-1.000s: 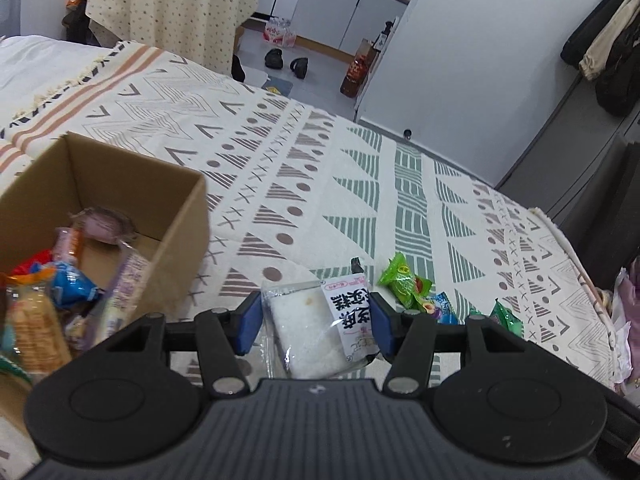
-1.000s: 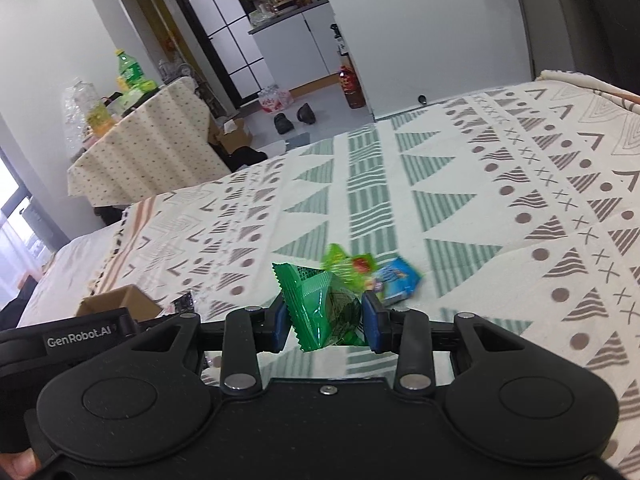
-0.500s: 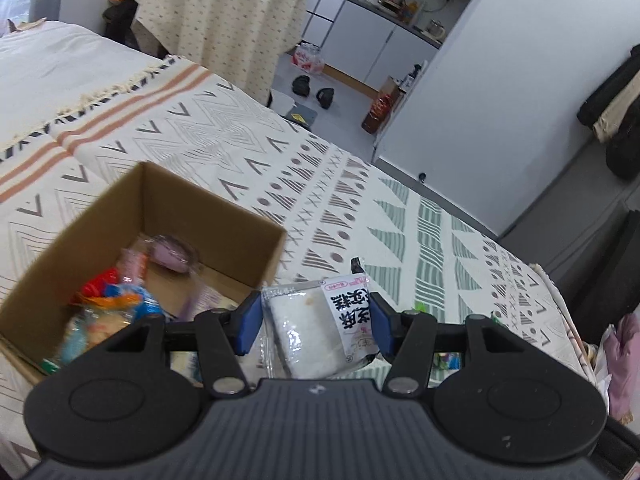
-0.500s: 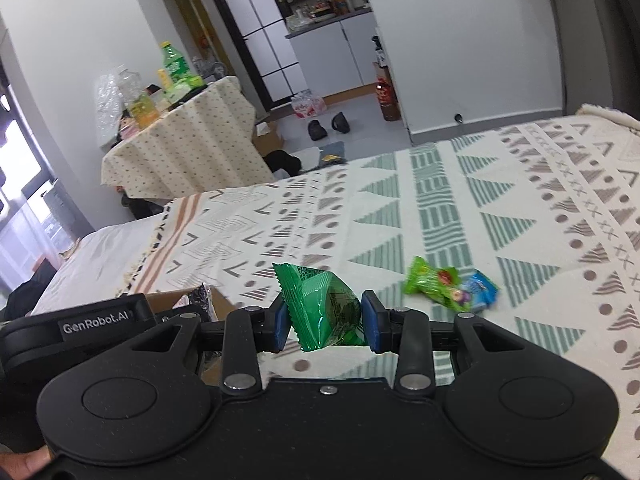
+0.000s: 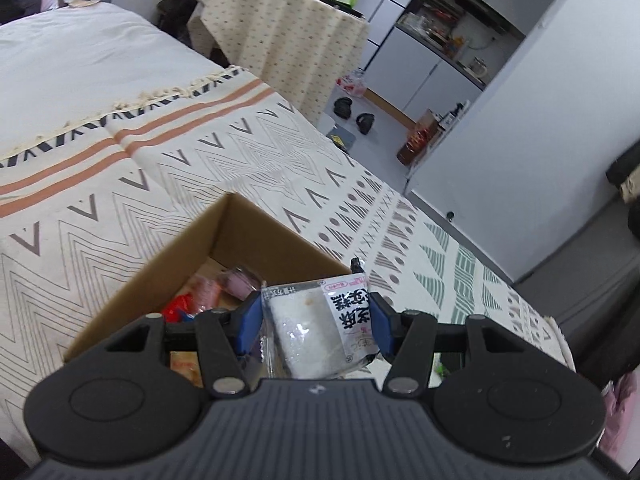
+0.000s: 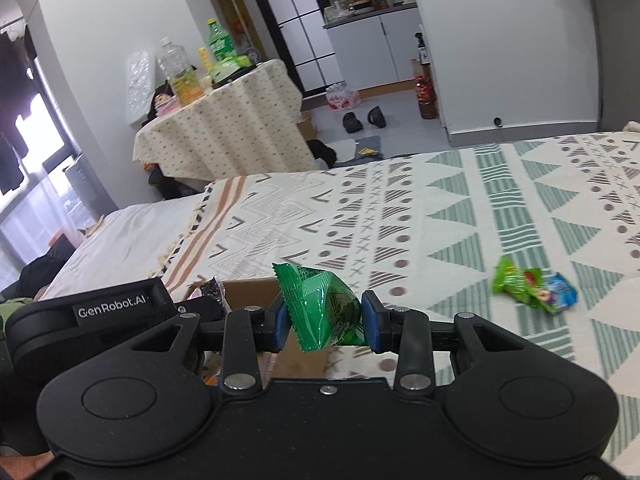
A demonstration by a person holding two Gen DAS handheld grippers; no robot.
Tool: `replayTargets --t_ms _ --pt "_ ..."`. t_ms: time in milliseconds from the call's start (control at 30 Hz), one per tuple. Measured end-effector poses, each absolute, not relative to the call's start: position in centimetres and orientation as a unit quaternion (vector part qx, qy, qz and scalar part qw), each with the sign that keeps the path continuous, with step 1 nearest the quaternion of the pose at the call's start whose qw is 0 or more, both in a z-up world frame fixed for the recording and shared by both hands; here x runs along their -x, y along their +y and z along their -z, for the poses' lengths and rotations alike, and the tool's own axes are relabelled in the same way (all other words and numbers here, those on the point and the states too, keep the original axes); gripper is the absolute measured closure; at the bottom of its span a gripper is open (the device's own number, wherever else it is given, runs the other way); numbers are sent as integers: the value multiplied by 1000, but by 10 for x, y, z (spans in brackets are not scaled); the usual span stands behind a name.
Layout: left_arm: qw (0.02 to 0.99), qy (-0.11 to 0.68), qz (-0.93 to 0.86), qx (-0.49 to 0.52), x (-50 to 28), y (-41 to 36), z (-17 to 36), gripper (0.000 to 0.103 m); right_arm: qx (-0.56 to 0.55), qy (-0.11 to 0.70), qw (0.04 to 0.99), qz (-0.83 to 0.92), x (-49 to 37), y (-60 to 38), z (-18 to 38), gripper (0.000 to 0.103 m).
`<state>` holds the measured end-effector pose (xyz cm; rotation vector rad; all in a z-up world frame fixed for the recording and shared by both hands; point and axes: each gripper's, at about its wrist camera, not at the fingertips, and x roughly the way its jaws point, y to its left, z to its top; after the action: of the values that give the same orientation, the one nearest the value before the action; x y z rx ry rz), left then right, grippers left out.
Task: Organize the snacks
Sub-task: 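Carry white pack with left tool into the box while right tool drops green candy there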
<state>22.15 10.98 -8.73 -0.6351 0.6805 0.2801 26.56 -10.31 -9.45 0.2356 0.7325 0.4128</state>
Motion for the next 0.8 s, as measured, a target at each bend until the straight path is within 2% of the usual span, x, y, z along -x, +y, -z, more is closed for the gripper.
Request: replayTargets --t_ms 700,800 --pt "848 332 -185 369 -221 160 112 42 -100 368 898 -219 -293 -39 101 66" --pt "846 332 -193 370 -222 162 112 37 -107 366 898 -219 -297 -37 100 59"
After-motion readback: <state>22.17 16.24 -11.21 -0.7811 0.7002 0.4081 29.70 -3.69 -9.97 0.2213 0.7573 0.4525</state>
